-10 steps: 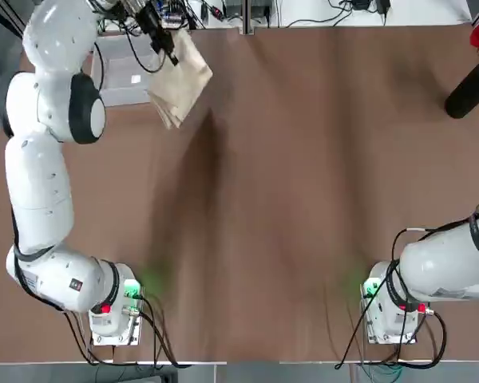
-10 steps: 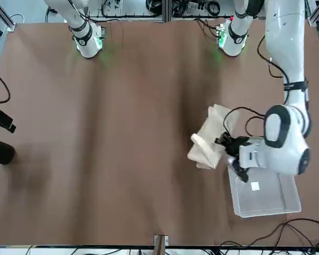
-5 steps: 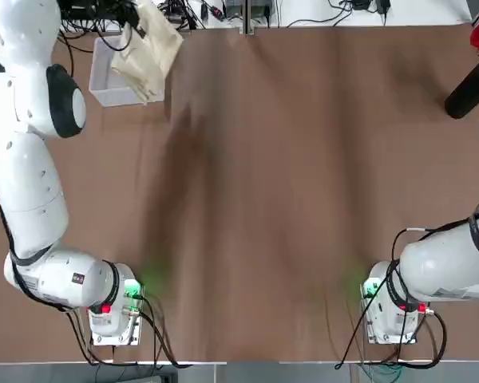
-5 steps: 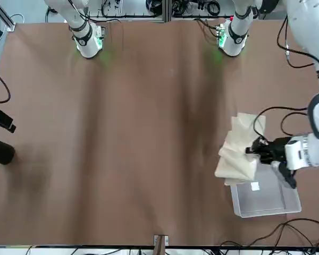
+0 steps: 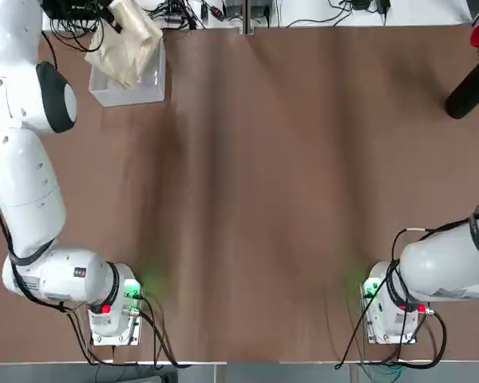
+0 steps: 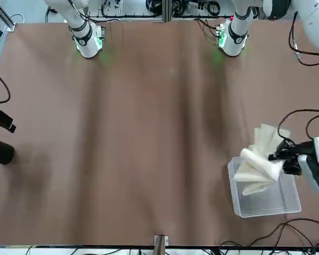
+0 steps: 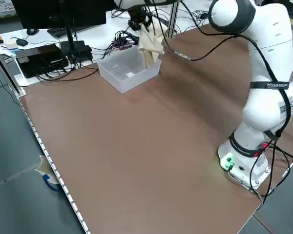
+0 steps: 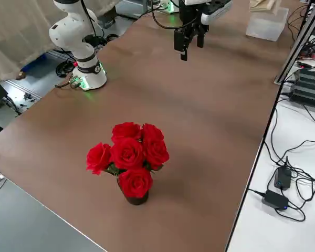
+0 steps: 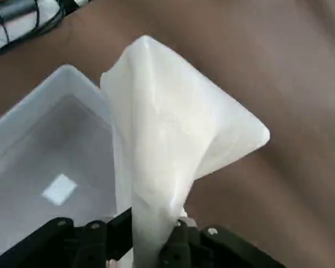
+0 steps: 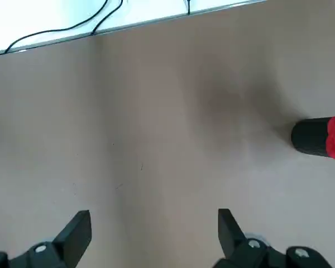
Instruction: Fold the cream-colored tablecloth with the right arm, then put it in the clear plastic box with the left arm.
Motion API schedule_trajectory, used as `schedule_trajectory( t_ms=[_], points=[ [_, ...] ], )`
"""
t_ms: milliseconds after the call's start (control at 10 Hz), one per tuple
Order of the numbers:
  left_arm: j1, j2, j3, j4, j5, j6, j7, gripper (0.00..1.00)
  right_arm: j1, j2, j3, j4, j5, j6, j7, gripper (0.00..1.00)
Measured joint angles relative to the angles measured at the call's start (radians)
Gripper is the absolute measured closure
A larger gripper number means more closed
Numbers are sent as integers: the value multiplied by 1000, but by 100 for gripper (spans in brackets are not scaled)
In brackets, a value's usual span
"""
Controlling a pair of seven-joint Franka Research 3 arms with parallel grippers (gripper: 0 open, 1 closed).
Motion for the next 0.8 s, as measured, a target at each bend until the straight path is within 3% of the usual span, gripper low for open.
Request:
schedule_trajectory(
  t_ms=[300,800],
  points=[
    [-11,51,-2,77,148,45,181,84,0,0,0,0,0,0,0,0],
    [-60,125,-5,97,250,208,224,84,0,0,0,0,0,0,0,0]
  ],
)
